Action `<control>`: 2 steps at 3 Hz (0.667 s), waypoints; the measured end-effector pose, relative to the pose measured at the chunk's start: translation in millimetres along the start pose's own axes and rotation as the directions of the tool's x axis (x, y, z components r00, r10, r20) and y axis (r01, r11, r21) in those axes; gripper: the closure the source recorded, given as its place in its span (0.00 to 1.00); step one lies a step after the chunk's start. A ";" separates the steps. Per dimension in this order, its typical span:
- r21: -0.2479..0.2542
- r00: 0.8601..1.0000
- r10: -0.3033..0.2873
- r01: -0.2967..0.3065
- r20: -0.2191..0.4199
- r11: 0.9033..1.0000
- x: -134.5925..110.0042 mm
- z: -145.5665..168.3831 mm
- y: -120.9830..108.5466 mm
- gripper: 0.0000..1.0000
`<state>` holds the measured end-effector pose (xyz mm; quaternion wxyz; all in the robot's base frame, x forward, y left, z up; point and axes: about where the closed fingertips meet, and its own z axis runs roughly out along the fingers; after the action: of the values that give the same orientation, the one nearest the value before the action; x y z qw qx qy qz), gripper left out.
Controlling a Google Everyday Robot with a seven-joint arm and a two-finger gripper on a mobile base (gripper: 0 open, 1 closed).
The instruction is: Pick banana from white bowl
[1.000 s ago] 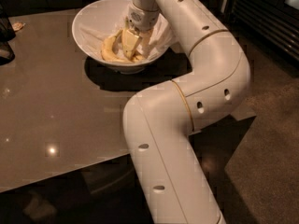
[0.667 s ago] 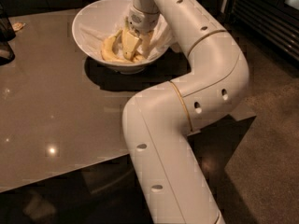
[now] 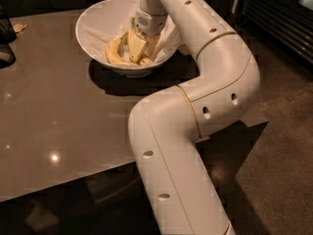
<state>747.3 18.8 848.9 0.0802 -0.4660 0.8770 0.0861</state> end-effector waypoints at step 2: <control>0.000 1.000 0.000 0.000 0.001 1.000 -0.2 0.0 -0.1 0.99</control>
Offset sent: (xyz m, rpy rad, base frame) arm 0.0002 0.0001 0.0000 0.0003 -0.0006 -0.0001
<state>747.5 18.9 848.9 0.0806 -0.4659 0.8769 0.0861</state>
